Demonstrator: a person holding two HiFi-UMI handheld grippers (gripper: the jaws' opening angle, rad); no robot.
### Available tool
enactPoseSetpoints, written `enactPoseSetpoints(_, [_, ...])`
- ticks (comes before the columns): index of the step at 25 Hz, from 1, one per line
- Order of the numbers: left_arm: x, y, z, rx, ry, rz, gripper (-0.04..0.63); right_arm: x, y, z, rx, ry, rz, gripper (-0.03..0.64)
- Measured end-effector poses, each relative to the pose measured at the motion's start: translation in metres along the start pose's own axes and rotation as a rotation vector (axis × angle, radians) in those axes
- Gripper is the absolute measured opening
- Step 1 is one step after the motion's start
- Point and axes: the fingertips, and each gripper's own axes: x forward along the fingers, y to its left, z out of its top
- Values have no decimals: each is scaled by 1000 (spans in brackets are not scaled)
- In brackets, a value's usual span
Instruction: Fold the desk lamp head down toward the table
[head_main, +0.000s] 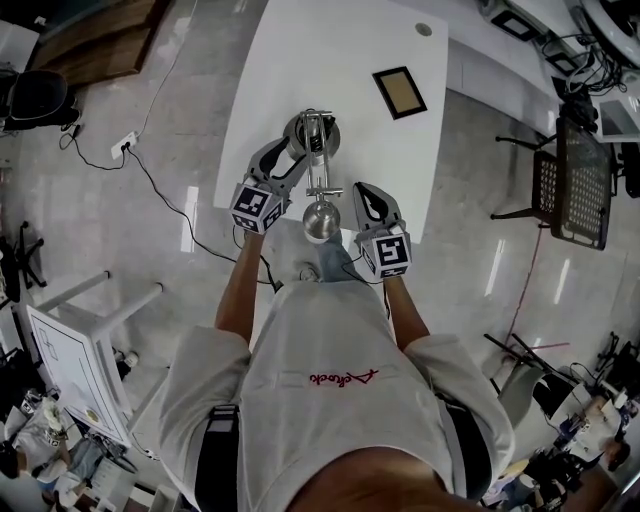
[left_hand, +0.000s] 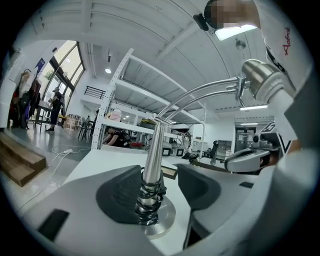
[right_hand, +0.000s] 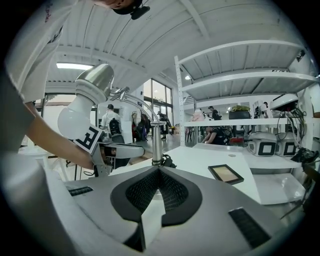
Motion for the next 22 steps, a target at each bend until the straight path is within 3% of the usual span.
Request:
enactPoseSetpoints(16, [76, 7, 30, 44, -1, -85, 227, 13, 3, 14, -12, -21, 36, -6])
enactPoseSetpoints(22, [83, 5, 33, 42, -9, -87, 161, 14, 4, 21, -17, -39, 53, -6])
